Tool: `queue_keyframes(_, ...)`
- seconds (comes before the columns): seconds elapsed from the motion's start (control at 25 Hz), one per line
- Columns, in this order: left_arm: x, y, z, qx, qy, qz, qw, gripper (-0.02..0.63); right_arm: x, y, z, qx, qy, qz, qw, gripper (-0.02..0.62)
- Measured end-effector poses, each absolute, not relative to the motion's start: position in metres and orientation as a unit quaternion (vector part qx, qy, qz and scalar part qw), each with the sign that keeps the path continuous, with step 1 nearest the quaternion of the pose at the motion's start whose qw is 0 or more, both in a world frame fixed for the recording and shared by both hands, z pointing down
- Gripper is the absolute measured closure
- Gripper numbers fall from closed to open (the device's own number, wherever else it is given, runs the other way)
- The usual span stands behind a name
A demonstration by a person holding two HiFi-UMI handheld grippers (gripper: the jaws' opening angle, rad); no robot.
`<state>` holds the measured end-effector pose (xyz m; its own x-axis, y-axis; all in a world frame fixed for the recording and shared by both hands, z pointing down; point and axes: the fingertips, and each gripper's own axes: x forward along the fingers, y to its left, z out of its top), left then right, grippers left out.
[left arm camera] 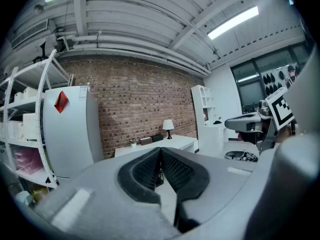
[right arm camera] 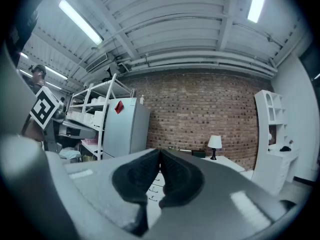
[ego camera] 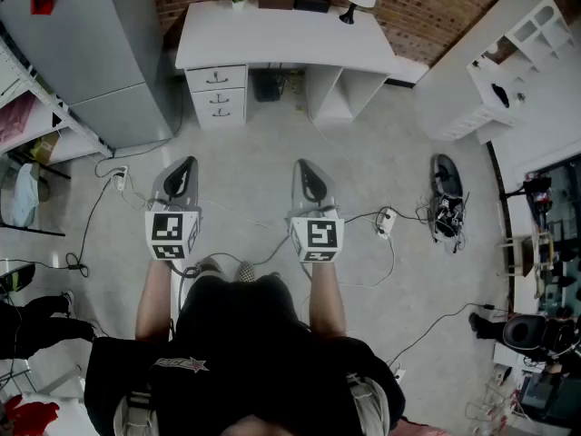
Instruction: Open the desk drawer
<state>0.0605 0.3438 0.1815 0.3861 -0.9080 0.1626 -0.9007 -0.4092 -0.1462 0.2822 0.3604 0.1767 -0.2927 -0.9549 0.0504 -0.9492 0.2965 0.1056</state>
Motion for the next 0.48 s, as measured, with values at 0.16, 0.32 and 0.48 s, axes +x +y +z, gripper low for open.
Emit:
queue_keyframes(0.16,0.070,0.348,0.181,-0.834,0.542,-0.107,0.012,0.595,0.294,0.364,0.178,0.598,-0.799,-0.021,0.054,0.591)
queue_keyframes(0.32,0.078,0.344,0.179,-0.838,0.536,-0.105,0.013,0.595,0.299,0.361,0.178,0.604,-0.795,-0.025,0.059,0.591)
queue_keyframes(0.48,0.085,0.336,0.180,-0.842,0.530,-0.104,0.013,0.595,0.305,0.357,0.179,0.610,-0.790,-0.024,0.057,0.591)
